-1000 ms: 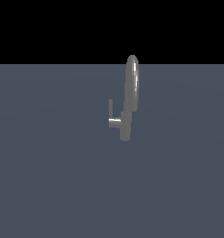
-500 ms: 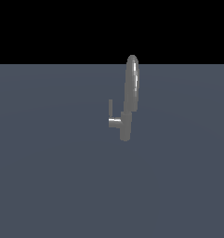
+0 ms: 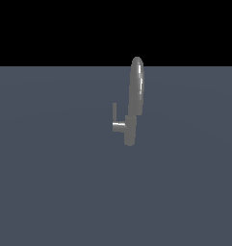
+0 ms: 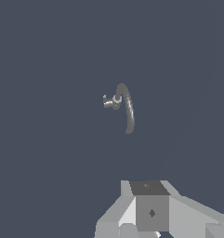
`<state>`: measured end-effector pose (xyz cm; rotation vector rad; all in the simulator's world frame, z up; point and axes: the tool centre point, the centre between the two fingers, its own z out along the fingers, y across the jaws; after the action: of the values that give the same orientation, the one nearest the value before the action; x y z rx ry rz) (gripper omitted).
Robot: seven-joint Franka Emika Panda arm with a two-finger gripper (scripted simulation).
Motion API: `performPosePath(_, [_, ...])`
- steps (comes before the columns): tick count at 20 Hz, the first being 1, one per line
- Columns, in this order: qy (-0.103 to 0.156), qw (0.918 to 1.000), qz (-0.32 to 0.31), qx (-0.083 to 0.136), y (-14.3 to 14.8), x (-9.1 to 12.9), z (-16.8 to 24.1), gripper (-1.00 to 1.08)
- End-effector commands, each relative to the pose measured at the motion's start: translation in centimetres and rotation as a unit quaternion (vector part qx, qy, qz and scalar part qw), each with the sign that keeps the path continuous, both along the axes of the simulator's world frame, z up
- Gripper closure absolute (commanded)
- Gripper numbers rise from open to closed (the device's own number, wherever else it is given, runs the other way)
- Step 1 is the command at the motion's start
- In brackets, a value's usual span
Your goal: Turn on the faucet by rotating a designated handle.
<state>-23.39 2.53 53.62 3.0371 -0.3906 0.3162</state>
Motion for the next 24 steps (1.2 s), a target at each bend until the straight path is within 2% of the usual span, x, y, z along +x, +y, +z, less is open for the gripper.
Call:
performPosePath(1, [-0.021,0.9993,-0.030,-0.011,0.8,0.4,0.9,1.08])
performPosePath(6, [-0.061,0.9935,-0.090,-0.036,2.6,1.4,2.2,1.08])
performPosePath(11, [-0.097,0.9827,-0.146,-0.060,4.5,2.8,2.9,1.08])
performPosePath(17, [-0.135,0.9646,-0.209,-0.088,6.7,5.1,2.6,1.08])
performPosePath(24, [-0.170,0.9386,-0.276,-0.120,8.7,8.6,0.6,1.08])
